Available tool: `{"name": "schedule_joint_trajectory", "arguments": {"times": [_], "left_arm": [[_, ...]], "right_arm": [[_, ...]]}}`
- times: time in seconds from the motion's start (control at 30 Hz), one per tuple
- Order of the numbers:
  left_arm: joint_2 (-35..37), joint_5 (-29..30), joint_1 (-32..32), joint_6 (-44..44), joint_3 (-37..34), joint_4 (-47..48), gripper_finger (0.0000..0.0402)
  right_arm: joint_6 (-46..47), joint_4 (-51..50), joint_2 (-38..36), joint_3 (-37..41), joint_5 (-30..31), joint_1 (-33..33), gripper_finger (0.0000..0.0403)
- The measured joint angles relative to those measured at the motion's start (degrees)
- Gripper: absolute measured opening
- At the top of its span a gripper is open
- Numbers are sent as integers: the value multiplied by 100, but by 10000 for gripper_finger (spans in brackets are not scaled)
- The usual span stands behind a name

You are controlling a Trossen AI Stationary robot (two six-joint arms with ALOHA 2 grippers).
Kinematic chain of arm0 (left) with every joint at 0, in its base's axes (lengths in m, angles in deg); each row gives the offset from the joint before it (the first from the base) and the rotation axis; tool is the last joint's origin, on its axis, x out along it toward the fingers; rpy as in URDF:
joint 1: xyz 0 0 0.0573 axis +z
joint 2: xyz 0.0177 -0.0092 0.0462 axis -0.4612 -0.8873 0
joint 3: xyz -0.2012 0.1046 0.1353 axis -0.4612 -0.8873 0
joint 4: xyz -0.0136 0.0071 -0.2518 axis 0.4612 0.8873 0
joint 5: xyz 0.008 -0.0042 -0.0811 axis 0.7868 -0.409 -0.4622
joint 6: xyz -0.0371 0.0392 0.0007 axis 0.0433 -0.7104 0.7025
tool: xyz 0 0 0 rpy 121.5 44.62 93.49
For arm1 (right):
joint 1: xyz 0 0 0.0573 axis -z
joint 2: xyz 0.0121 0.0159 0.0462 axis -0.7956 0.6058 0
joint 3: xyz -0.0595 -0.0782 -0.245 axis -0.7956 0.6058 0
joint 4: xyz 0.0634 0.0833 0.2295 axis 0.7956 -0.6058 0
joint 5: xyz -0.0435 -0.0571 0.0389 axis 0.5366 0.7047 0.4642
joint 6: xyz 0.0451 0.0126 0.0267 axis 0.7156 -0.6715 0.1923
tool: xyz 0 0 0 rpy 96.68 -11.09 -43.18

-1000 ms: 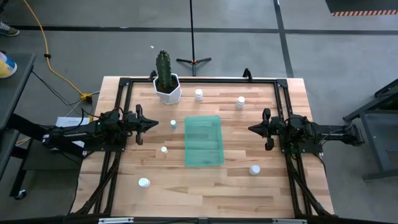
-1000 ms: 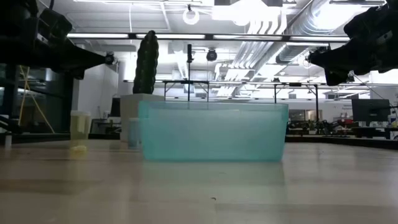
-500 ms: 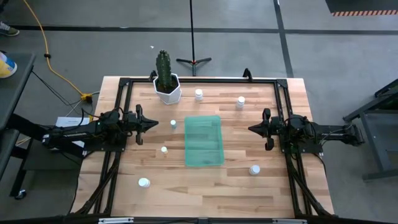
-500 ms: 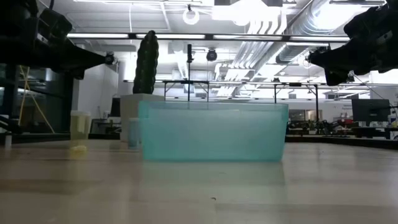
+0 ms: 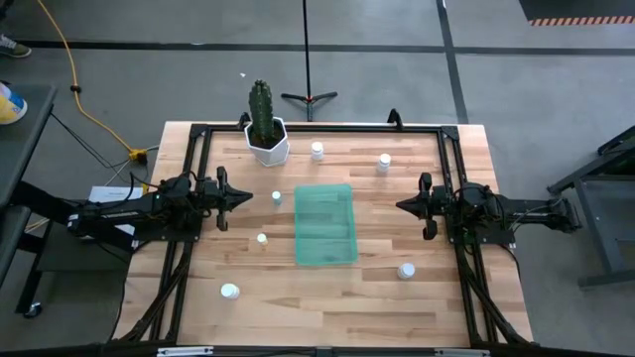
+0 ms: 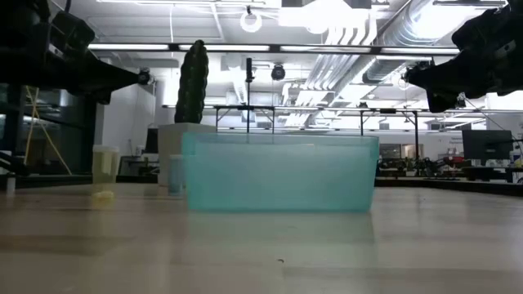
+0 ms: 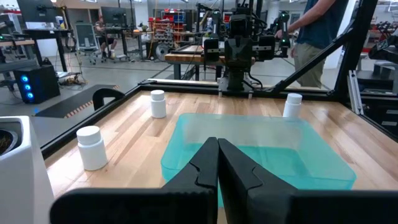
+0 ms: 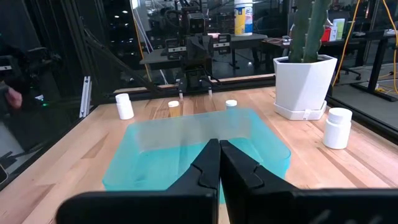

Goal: Pick and place pill bottles into a basket

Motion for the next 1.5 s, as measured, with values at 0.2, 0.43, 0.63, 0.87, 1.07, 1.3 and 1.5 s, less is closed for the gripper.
{"name": "schedule_joint_trajectory", "arguments": {"times": [0.2, 0.43, 0.63, 0.87, 1.07, 1.3, 1.5], "left_arm": [[0, 2, 0, 2, 0, 1, 47], [0, 4, 0, 9, 0, -1, 46], [0, -21, -1, 1434, 0, -2, 47], [0, 0, 0, 2647, 0, -2, 46], [0, 117, 0, 3106, 0, -23, 47], [-46, 683, 0, 2999, 0, -1047, 70], [-54, 863, 0, 2982, 41, -1441, 136]], "right_arm": [[0, 1, 0, 0, -1, 0, 0], [-118, 26, 1, 0, 266, -1, 0], [468, 310, 1, -1, 680, 4, 0], [2566, 825, -1, -2, 1276, 11, 0], [3448, 849, 16, 0, 1883, 17, 0], [3792, 1254, 44, -84, 2436, 14, 43], [3226, 1292, 307, -595, 2555, -39, 117]]}}
